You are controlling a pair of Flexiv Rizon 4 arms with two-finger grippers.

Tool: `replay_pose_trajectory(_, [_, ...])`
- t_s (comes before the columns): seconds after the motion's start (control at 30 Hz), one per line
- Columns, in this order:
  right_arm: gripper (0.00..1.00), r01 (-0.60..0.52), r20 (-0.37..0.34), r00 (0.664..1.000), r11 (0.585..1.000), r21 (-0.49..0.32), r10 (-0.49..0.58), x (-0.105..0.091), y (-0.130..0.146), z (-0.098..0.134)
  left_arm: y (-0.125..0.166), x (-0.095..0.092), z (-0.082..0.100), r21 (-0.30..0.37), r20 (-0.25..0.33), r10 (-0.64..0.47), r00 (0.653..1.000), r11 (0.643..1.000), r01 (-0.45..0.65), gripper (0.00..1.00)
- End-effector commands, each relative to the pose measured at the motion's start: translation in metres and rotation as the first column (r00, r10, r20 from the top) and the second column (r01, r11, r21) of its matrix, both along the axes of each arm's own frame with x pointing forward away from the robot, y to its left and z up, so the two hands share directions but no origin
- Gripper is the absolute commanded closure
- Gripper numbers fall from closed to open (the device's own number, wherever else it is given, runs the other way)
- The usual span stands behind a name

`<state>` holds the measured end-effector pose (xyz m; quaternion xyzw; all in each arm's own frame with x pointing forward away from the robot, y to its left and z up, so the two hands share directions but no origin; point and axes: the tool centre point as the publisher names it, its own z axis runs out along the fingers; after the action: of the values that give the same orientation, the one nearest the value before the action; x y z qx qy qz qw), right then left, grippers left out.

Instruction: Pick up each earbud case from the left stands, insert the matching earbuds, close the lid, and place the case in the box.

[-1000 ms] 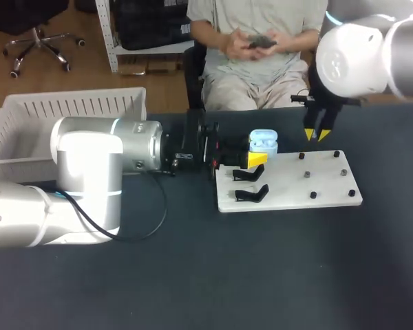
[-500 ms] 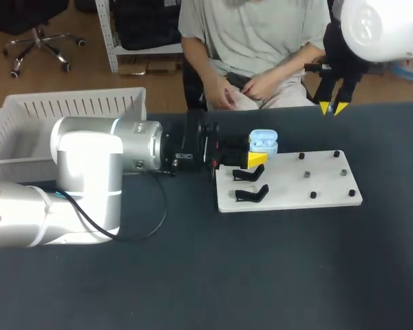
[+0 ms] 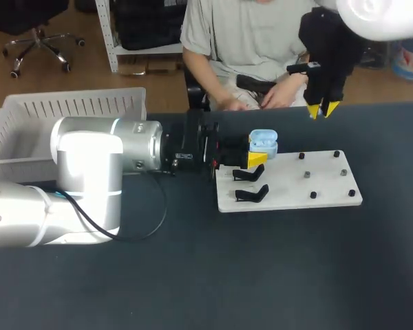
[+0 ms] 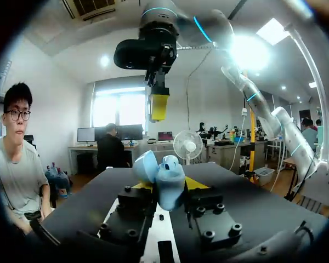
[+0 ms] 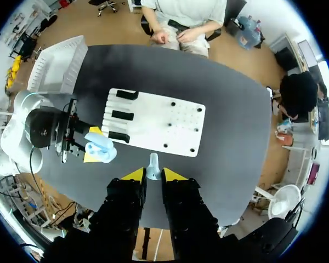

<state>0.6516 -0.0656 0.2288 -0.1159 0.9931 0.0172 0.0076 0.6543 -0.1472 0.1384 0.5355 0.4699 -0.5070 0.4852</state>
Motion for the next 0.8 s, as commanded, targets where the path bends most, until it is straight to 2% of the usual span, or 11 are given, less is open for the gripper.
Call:
replay_pose_trajectory(0.03, [1.00, -0.033, -0.011, 0.999, 0.999, -0.004, 0.033, -0.017, 0.014, 0.013, 0.000, 0.000, -0.001, -0.003, 0.001, 0.000, 1.000, 1.000, 0.000, 1.00])
replay_pose_trajectory(0.3, [1.00, -0.112, -0.071, 0.991, 0.994, -0.015, 0.110, -0.034, 0.048, 0.013, 0.000, 0.000, -0.001, -0.003, 0.001, 0.000, 1.000, 1.000, 0.000, 1.00])
replay_pose_trajectory(0.8, [1.00, -0.127, -0.071, 0.990, 0.992, -0.022, 0.125, -0.033, 0.051, 0.015, 0.000, 0.000, -0.001, -0.003, 0.001, 0.000, 1.000, 1.000, 0.000, 1.00])
